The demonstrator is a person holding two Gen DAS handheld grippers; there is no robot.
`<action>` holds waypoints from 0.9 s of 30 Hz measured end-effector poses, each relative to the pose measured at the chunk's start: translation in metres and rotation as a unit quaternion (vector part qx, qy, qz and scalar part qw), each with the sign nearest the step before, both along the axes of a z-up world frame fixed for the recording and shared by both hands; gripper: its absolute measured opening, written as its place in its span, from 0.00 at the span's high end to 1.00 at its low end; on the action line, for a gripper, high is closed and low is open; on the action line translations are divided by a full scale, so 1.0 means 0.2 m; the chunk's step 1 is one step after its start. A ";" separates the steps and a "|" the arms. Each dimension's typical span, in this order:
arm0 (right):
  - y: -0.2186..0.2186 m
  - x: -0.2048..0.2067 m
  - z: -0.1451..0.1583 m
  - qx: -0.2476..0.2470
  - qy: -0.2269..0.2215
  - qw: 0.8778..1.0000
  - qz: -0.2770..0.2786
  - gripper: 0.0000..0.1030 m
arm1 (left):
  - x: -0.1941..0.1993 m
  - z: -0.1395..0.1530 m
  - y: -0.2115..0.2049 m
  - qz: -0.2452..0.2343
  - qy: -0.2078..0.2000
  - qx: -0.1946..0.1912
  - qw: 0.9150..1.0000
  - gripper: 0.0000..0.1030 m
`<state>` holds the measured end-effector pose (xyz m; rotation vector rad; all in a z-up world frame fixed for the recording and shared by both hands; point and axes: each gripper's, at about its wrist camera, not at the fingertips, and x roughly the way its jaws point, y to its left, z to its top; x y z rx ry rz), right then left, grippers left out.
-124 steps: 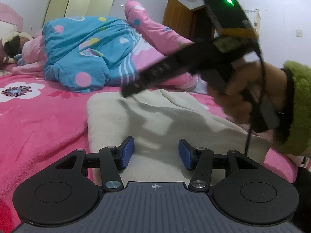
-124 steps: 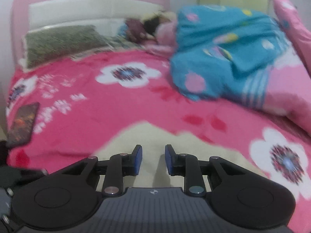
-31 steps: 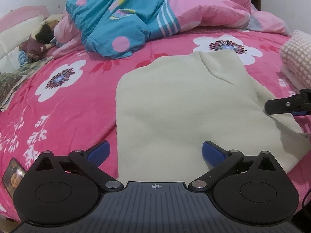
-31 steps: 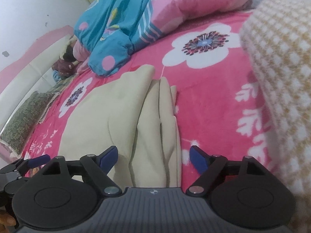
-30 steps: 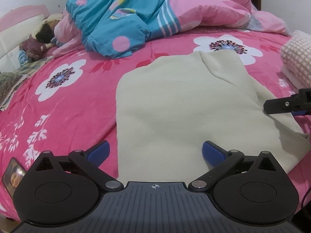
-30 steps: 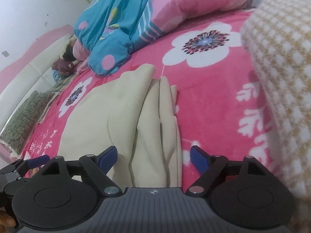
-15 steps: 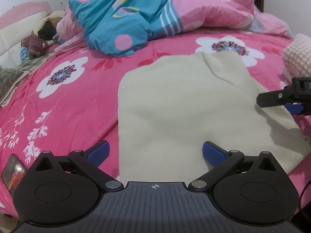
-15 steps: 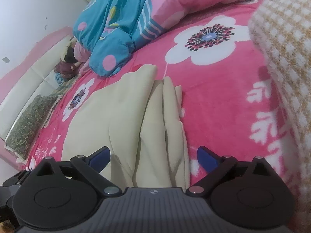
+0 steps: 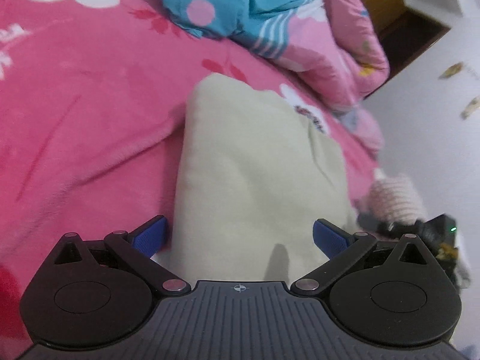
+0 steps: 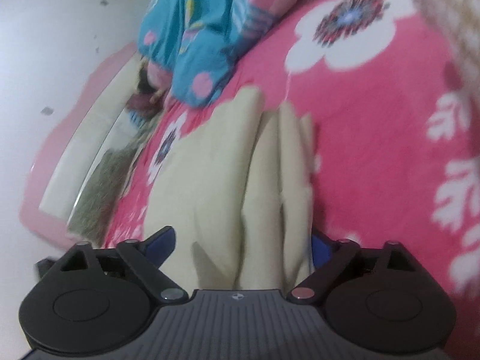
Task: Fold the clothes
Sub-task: 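Lift the folded hoodie with both grippers and carry it onto the clothes stack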
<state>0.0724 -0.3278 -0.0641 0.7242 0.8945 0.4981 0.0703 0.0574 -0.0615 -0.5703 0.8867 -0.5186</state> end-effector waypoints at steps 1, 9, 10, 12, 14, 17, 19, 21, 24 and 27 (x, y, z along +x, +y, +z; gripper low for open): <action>0.01 0.01 0.00 0.003 0.004 1.000 0.007 0.16 | 0.01 -0.01 0.00 -0.006 -0.001 -0.012 1.000 0.00; 0.09 0.12 -0.02 0.014 0.009 0.999 0.034 0.42 | 0.12 -0.04 -0.07 -0.023 0.002 -0.045 0.999 0.00; 0.10 0.12 -0.01 0.011 0.004 0.999 0.033 0.49 | 0.12 -0.02 -0.07 -0.023 0.002 -0.050 0.998 0.01; 0.11 0.11 0.02 0.006 -0.007 0.999 0.032 0.58 | 0.10 0.01 -0.07 -0.027 0.000 -0.063 0.998 0.01; 0.13 0.07 0.09 -0.003 -0.027 0.999 0.031 0.61 | 0.07 0.05 -0.06 -0.031 -0.005 -0.076 0.997 0.01; 0.14 0.00 0.21 -0.021 -0.057 0.998 0.032 0.62 | 0.02 0.15 -0.08 -0.042 -0.019 -0.089 0.995 0.01; 0.13 -0.05 0.31 -0.026 -0.074 0.996 0.029 0.62 | -0.01 0.23 -0.12 -0.053 -0.033 -0.094 0.994 0.01; 0.08 -0.13 0.44 -0.027 -0.099 0.994 0.024 0.62 | -0.05 0.33 -0.16 -0.065 -0.049 -0.109 0.991 0.01; -0.01 -0.26 0.65 -0.033 -0.145 0.989 0.014 0.62 | -0.10 0.51 -0.24 -0.100 -0.083 -0.135 0.982 0.01; -0.15 -0.40 0.90 -0.051 -0.184 0.981 -0.005 0.62 | -0.11 0.65 -0.41 -0.146 -0.108 -0.160 0.970 0.01</action>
